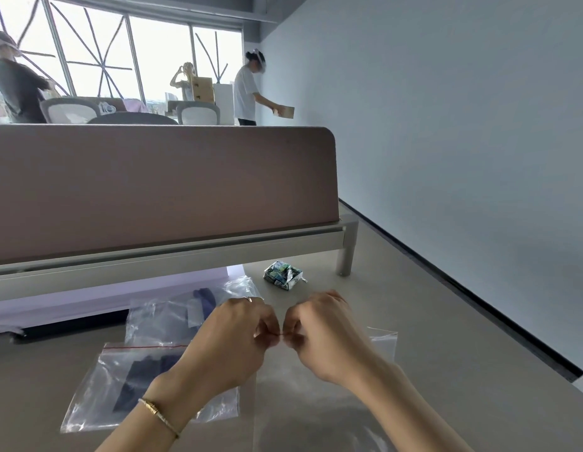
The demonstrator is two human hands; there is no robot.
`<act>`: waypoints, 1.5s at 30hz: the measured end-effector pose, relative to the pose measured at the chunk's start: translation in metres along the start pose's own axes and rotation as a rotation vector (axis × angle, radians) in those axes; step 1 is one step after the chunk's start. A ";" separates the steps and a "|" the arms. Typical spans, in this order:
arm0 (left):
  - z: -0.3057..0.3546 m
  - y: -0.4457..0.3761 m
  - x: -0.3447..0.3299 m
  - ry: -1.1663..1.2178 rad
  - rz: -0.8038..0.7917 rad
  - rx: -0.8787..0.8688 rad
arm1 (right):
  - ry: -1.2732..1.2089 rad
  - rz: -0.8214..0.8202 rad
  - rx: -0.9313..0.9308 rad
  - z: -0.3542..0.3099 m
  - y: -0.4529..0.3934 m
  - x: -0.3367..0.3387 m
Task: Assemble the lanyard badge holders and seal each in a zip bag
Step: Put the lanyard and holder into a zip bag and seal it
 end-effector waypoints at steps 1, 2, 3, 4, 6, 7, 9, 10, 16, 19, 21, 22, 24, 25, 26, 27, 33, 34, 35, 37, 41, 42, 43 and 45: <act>-0.001 -0.001 0.000 -0.012 0.000 0.002 | 0.001 0.003 -0.006 0.002 0.000 -0.001; -0.002 -0.001 0.000 -0.024 0.003 0.002 | 0.000 0.007 -0.011 0.003 -0.001 -0.001; -0.002 -0.001 0.001 -0.035 0.009 -0.001 | -0.005 0.014 -0.009 0.003 -0.001 0.000; -0.002 -0.001 0.001 -0.046 0.012 -0.007 | -0.007 0.016 -0.002 0.002 -0.001 0.001; 0.000 0.001 0.001 -0.059 0.011 -0.032 | 0.013 0.000 0.024 -0.001 -0.001 0.001; 0.001 0.001 0.002 -0.062 0.011 -0.047 | 0.025 -0.005 0.040 -0.002 -0.001 0.000; 0.004 0.002 0.003 -0.070 0.012 -0.071 | 0.028 0.002 0.058 -0.004 -0.001 0.001; 0.005 0.003 0.003 -0.074 0.010 -0.079 | 0.027 0.009 0.065 -0.004 -0.001 0.001; -0.002 -0.002 0.003 -0.100 0.027 -0.050 | -0.026 0.015 0.024 0.002 -0.001 0.004; -0.004 -0.002 0.006 -0.071 0.020 -0.046 | -0.045 0.017 -0.010 0.009 0.001 0.007; -0.001 -0.001 0.006 -0.068 0.014 -0.061 | -0.006 0.002 0.023 0.008 -0.001 0.004; 0.000 0.000 0.005 -0.072 0.011 -0.072 | 0.009 -0.002 0.039 0.007 -0.002 0.002; 0.004 0.002 0.005 -0.064 0.015 -0.093 | 0.010 -0.002 0.055 0.005 -0.004 -0.004; 0.005 0.002 0.005 -0.060 0.024 -0.100 | 0.009 -0.001 0.064 0.004 -0.005 -0.005; 0.006 0.002 0.005 -0.062 0.030 -0.104 | 0.006 0.001 0.073 0.003 -0.005 -0.006; 0.006 0.002 0.004 -0.064 0.033 -0.100 | -0.007 0.004 0.078 0.002 -0.005 -0.006; -0.003 -0.002 0.008 -0.026 0.033 -0.060 | -0.076 0.037 0.022 0.014 -0.001 0.005; -0.002 -0.002 0.008 -0.017 0.033 -0.065 | -0.075 0.046 0.021 0.014 -0.001 0.006; -0.001 -0.002 0.008 -0.020 0.030 -0.066 | -0.067 0.048 0.028 0.013 -0.001 0.007; 0.000 -0.003 0.007 -0.029 0.020 -0.068 | -0.063 0.045 0.038 0.010 0.000 0.008; -0.004 -0.004 0.010 -0.020 0.015 -0.064 | -0.122 0.060 -0.011 0.014 0.004 0.016; -0.005 -0.005 0.011 -0.018 0.017 -0.062 | -0.132 0.063 -0.021 0.015 0.005 0.018; -0.005 -0.005 0.012 -0.018 0.017 -0.057 | -0.137 0.068 -0.025 0.016 0.005 0.020; -0.004 -0.004 0.010 -0.025 0.002 -0.058 | -0.112 0.064 -0.022 0.015 0.005 0.019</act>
Point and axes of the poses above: each hand's wrist, its own y-axis away from the middle knuckle, its own x-axis out of the back of the hand, z = x × y, the point moved 7 cm from there along -y, towards the middle knuckle, and after that the axes turned 10 degrees about x, right-handed, at the moved point
